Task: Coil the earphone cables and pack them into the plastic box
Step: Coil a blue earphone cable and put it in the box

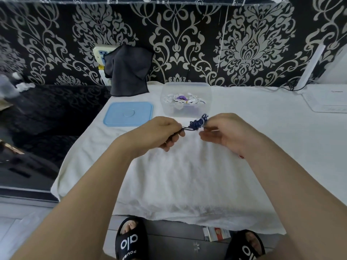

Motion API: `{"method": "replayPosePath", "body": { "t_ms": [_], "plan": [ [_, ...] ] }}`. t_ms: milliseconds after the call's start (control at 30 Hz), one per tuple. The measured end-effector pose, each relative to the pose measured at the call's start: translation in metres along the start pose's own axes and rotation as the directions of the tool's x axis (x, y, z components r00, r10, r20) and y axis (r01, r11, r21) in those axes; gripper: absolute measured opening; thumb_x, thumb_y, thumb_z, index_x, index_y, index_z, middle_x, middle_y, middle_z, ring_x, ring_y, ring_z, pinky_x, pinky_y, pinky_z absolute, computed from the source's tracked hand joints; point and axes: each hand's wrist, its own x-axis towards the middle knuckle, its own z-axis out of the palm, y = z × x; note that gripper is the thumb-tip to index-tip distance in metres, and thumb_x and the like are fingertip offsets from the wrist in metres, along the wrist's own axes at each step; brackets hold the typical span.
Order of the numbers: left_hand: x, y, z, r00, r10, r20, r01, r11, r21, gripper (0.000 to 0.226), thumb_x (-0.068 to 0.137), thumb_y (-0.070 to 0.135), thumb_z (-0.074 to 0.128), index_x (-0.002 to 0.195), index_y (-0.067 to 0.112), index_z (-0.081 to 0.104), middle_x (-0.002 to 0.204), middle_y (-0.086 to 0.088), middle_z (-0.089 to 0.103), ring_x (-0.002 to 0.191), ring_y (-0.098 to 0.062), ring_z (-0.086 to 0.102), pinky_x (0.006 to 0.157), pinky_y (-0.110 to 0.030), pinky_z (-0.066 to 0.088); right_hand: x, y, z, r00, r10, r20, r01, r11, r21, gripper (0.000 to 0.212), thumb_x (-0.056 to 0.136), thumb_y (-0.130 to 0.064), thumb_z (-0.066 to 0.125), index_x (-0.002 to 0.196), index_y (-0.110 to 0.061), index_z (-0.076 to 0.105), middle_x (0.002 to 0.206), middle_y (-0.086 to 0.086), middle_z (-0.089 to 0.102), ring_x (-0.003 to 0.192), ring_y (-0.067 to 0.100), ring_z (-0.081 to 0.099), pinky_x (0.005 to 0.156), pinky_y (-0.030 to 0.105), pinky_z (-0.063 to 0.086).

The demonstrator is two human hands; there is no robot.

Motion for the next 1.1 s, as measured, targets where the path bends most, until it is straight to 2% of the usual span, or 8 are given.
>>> {"method": "replayPosePath", "body": {
  "t_ms": [100,200,300,433,567,800,967,1100],
  "plan": [
    [0.002,-0.012,0.0,0.997,-0.074,0.015,0.073,0.993,0.097,0.032,0.105,0.019,0.045,0.103,0.0,0.071,0.071,0.0,0.06,0.055,-0.01,0.048,0.054,-0.021,0.045,-0.003,0.011,0.007,1.0,0.029,0.008,-0.021,0.865,-0.502,0.007,0.093,0.001,0.055,0.089,0.001,0.06,0.086,0.022,0.069,0.072,0.036,0.073,0.068,0.042,0.063],
    [0.001,-0.018,0.008,0.989,-0.13,0.071,0.114,0.974,0.196,0.031,0.104,0.014,0.042,0.107,-0.001,0.068,0.077,-0.002,0.069,0.058,-0.01,0.051,0.054,-0.019,0.047,-0.002,0.014,0.017,0.984,-0.174,0.028,0.14,0.681,-0.719,0.011,0.089,-0.008,0.056,0.092,-0.016,0.062,0.09,0.008,0.072,0.076,0.027,0.074,0.066,0.036,0.061],
    [0.003,-0.023,0.012,0.991,-0.121,0.053,0.106,0.968,0.226,0.028,0.103,0.014,0.044,0.107,-0.005,0.065,0.088,-0.01,0.073,0.065,-0.013,0.06,0.068,-0.025,0.059,-0.004,0.009,0.027,0.918,-0.33,0.219,0.385,0.613,-0.69,0.028,0.089,-0.007,0.056,0.105,-0.027,0.066,0.103,-0.009,0.069,0.095,0.011,0.066,0.075,0.025,0.049],
    [0.003,-0.025,0.009,0.995,-0.103,0.02,0.098,0.981,0.166,0.025,0.103,0.014,0.046,0.097,-0.001,0.065,0.086,-0.009,0.071,0.076,-0.021,0.069,0.088,-0.035,0.06,-0.01,0.015,0.038,0.862,-0.175,0.475,0.481,0.576,-0.661,0.049,0.086,-0.003,0.057,0.126,-0.031,0.06,0.122,-0.011,0.067,0.118,0.003,0.059,0.097,0.027,0.046],
    [0.0,-0.024,-0.003,0.993,-0.105,-0.047,0.107,0.993,0.054,0.021,0.102,0.012,0.048,0.089,0.003,0.063,0.085,-0.013,0.073,0.071,-0.019,0.067,0.077,-0.031,0.061,-0.006,0.018,0.039,0.884,-0.121,0.451,0.435,0.567,-0.7,0.044,0.089,-0.017,0.064,0.131,-0.028,0.055,0.107,-0.01,0.071,0.101,0.008,0.067,0.087,0.031,0.054],
    [0.0,-0.025,-0.02,0.988,-0.088,-0.125,0.093,0.995,0.032,0.026,0.103,0.02,0.05,0.084,0.007,0.062,0.066,-0.003,0.07,0.058,-0.014,0.054,0.056,-0.022,0.05,-0.001,0.018,0.058,0.884,-0.203,0.42,0.428,0.711,-0.557,0.023,0.086,-0.023,0.071,0.107,-0.022,0.062,0.073,-0.008,0.071,0.067,0.008,0.067,0.064,0.029,0.049],
    [-0.005,-0.025,-0.031,0.985,-0.11,-0.133,0.102,0.992,-0.069,0.023,0.103,0.013,0.044,0.094,0.002,0.063,0.079,-0.012,0.074,0.056,-0.011,0.06,0.058,-0.021,0.054,0.003,0.015,0.065,0.889,-0.229,0.396,0.425,0.734,-0.529,0.012,0.086,-0.015,0.069,0.097,-0.02,0.069,0.077,-0.004,0.07,0.065,0.009,0.062,0.065,0.027,0.05],
    [-0.006,-0.03,-0.044,0.972,-0.166,-0.164,0.145,0.981,-0.13,0.023,0.1,0.01,0.044,0.101,0.001,0.065,0.089,-0.017,0.078,0.062,-0.018,0.066,0.074,-0.032,0.059,0.007,0.015,0.071,0.89,-0.24,0.387,0.429,0.73,-0.532,0.007,0.085,-0.018,0.071,0.09,-0.022,0.073,0.079,-0.005,0.074,0.075,0.013,0.065,0.077,0.041,0.057]
  ]
}}
